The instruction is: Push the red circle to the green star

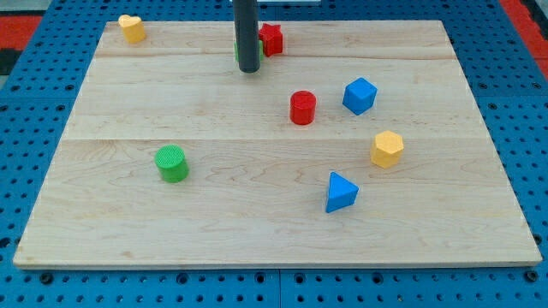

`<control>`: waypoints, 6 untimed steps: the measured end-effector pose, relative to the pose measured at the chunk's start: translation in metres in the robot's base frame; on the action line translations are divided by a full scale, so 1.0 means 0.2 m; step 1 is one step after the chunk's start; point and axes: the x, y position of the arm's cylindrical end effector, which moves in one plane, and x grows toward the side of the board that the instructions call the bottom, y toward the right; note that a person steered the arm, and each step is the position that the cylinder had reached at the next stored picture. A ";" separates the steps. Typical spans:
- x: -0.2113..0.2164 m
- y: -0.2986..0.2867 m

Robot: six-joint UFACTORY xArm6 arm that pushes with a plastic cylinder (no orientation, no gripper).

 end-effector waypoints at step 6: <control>0.60 0.18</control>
